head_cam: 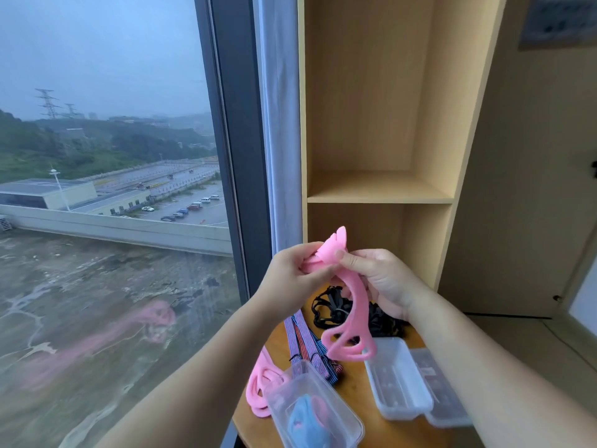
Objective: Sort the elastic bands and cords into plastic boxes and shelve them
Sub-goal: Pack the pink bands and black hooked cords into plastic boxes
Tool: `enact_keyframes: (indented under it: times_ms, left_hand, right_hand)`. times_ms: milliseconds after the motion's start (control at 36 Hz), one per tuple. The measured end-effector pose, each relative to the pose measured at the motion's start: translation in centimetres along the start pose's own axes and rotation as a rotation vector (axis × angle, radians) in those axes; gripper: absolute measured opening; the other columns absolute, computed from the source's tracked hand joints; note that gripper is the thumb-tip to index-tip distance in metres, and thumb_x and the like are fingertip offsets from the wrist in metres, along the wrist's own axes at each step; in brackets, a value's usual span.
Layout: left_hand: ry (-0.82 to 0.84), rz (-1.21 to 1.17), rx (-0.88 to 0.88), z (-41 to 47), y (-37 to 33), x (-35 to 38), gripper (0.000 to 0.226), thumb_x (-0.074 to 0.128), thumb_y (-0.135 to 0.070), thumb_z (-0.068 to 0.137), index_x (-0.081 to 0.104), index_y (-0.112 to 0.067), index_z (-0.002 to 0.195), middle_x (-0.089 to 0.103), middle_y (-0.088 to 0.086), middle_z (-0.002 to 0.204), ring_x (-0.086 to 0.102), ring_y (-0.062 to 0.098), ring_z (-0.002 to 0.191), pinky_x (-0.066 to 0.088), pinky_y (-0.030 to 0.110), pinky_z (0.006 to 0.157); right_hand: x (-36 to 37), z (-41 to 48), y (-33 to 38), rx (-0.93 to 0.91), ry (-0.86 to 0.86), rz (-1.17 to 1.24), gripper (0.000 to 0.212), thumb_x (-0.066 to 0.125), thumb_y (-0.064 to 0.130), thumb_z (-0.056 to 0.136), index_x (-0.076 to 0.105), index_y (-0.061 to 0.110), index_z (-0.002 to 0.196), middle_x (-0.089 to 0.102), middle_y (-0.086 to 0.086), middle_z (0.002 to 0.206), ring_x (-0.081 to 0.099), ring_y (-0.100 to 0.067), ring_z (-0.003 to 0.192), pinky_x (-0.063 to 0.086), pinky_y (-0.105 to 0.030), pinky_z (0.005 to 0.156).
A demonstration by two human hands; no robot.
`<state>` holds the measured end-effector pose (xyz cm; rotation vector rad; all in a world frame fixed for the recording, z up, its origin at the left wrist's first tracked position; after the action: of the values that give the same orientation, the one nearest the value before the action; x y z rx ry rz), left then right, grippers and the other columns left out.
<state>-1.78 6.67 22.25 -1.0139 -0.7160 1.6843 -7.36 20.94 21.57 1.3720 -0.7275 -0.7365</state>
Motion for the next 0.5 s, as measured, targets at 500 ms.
enact_keyframes:
  times_ms: [500]
  left_hand:
    - [-0.167, 0.565, 0.214, 0.09, -0.55, 0.5, 0.044, 0.08, -0.013, 0.077, 0.064, -0.012, 0.118, 0.059, -0.004, 0.098, 0.057, 0.015, 0.084, 0.047, 0.024, 0.072]
  right_hand:
    - [-0.45, -0.38, -1.01, 0.038, -0.127, -0.116, 0.065, 0.074, 0.061, 0.063, 0.072, 0.0, 0.087, 0.072, -0.019, 0.073, 0.064, -0.022, 0.053, 0.051, -0.028, 0.049]
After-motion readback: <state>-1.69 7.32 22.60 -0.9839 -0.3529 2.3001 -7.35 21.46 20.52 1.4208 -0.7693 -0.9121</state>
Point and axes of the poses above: each hand's wrist, its own z-axis towards the middle knuckle, its own x-axis out of the palm, y = z × x, the point moved 4 cm from there along z, towards the middle knuckle
